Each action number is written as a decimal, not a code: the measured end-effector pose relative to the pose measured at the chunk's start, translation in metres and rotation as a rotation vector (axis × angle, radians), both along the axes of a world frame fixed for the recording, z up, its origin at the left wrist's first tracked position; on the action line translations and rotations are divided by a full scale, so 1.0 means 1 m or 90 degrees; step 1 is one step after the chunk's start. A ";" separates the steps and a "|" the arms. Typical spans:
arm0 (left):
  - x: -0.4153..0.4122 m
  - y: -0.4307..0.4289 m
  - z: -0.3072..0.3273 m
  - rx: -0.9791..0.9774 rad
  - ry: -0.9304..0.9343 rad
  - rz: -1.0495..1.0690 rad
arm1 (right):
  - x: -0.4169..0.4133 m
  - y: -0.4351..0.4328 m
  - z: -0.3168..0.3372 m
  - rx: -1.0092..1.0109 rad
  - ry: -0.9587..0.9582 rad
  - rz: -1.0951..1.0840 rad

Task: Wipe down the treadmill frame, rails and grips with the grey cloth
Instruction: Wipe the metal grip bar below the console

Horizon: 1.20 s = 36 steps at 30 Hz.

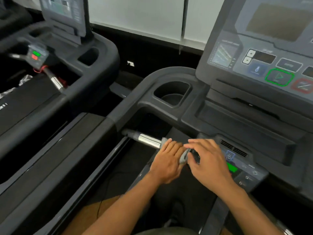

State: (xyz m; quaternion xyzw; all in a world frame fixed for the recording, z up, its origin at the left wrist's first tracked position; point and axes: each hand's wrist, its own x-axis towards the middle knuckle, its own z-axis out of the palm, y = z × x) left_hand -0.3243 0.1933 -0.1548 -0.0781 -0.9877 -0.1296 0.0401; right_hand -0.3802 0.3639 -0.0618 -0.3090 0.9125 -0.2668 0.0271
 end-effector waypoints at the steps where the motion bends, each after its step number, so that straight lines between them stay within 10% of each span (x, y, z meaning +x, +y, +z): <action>1: -0.003 -0.008 -0.001 -0.019 0.006 -0.003 | 0.003 -0.005 0.000 0.015 0.005 0.011; 15: -0.009 -0.096 -0.019 0.164 0.118 0.405 | 0.016 -0.034 -0.016 0.100 -0.036 0.026; 20: 0.003 -0.037 -0.017 0.273 0.074 0.180 | 0.009 -0.068 -0.011 0.125 -0.078 -0.045; 29: 0.008 -0.161 -0.035 0.215 0.077 0.246 | 0.017 -0.087 -0.013 0.153 -0.110 -0.076; 36: 0.051 -0.104 -0.017 0.665 0.009 0.516 | 0.021 -0.108 -0.027 0.200 -0.159 -0.080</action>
